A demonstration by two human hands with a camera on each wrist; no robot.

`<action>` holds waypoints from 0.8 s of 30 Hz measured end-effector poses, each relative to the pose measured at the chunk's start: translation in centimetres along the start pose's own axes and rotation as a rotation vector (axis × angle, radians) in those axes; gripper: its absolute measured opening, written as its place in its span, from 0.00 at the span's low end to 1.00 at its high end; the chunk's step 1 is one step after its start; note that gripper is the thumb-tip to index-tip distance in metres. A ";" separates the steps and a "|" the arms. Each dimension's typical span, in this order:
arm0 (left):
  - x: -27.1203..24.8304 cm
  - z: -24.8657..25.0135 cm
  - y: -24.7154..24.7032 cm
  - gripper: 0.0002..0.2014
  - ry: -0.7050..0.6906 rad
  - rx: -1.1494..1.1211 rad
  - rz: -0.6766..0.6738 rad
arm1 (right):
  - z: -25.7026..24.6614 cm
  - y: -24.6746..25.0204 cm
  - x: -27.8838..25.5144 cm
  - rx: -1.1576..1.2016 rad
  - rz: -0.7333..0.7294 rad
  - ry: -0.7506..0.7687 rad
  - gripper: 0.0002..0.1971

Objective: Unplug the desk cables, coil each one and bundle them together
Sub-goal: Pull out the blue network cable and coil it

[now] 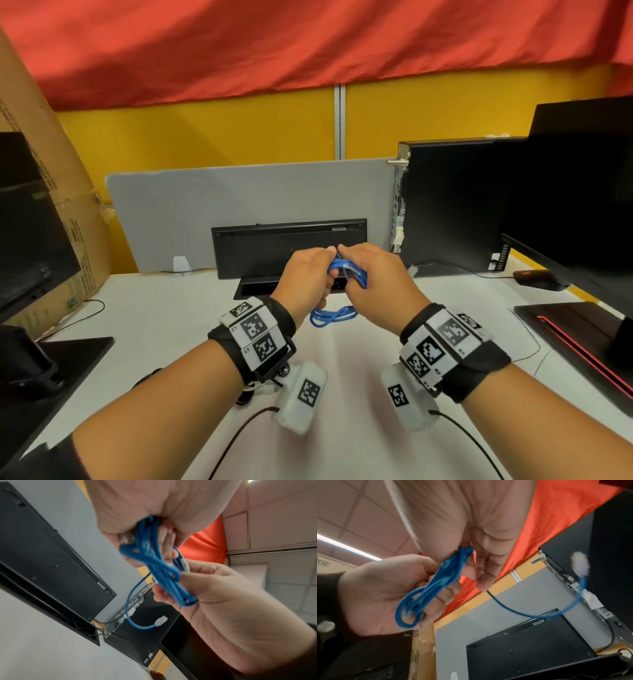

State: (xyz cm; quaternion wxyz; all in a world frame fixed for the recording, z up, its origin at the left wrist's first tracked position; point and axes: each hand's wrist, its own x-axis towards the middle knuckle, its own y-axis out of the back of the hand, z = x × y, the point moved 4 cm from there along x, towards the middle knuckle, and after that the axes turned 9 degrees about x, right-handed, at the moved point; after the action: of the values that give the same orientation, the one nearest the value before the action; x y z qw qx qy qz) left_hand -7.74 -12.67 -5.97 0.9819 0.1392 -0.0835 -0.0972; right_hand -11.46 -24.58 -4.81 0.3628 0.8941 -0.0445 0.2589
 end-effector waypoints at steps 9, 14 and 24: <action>0.2 0.9 0.3 0.20 -0.037 0.033 0.049 | 0.3 -0.6 0.0 0.003 0.155 0.072 0.07; 0.4 0.7 0.5 0.16 -0.055 0.147 0.021 | 0.4 0.0 -0.8 0.173 0.311 0.226 0.14; 0.0 1.6 0.2 0.15 -0.074 0.017 -0.118 | 1.6 0.3 -0.1 0.858 0.153 -0.213 0.19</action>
State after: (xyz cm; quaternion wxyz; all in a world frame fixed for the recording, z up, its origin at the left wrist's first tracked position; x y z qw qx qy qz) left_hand -8.01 -12.91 -4.39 0.9695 0.1486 -0.1122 -0.1593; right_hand -10.99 -25.90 -5.61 -0.0675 0.9794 -0.0361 0.1866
